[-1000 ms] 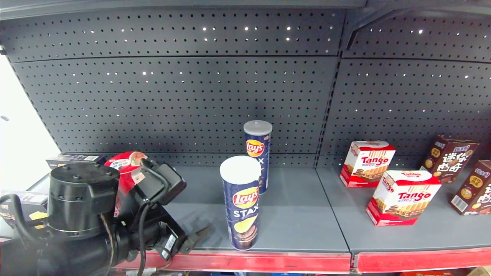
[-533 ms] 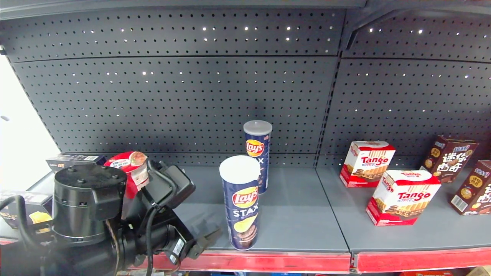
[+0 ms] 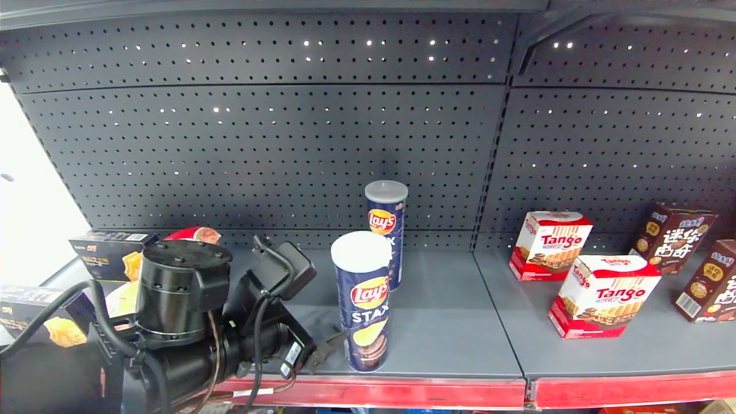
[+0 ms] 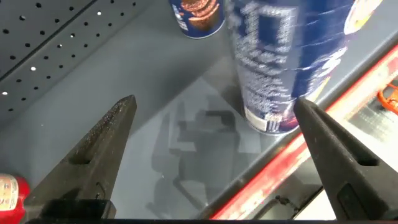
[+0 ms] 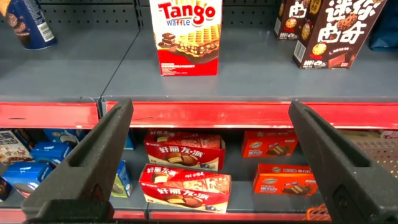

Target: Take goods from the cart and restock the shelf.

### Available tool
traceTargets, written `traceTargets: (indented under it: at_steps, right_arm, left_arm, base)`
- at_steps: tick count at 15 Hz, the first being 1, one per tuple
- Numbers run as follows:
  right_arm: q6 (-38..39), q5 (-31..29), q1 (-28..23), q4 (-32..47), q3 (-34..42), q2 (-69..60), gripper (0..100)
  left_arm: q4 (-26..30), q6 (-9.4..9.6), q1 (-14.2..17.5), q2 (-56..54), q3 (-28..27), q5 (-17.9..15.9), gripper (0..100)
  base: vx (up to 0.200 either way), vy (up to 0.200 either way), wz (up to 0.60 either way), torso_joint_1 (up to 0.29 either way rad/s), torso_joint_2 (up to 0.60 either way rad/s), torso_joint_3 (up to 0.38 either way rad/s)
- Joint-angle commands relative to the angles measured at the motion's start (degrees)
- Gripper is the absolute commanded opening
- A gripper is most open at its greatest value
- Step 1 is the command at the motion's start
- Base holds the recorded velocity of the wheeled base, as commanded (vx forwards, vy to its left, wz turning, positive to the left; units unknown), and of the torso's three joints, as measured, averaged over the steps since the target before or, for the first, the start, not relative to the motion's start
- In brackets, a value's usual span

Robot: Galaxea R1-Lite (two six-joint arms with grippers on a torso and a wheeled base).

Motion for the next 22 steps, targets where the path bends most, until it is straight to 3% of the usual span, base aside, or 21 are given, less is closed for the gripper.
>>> traceTargets:
  at_steps: [1, 15, 22]
  right_arm:
    - [0.0, 0.0, 0.0, 0.0, 0.0, 0.1, 100]
    - [0.0, 0.0, 0.0, 0.0, 0.0, 0.1, 100]
    - [0.0, 0.0, 0.0, 0.0, 0.0, 0.1, 100]
  left_arm:
    - [0.0, -0.03, 0.5, 2.3, -0.9, 0.1, 100]
    - [-2.7, 0.41, 4.8, 5.6, -3.0, -0.5, 100]
    - [-4.2, 0.23, 4.9, 8.1, -4.5, -1.3, 100]
  base:
    - [0.0, 0.0, 0.0, 0.0, 0.0, 0.0]
    - [0.0, 0.0, 0.0, 0.0, 0.0, 0.0]
    - [0.0, 0.0, 0.0, 0.0, 0.0, 0.0]
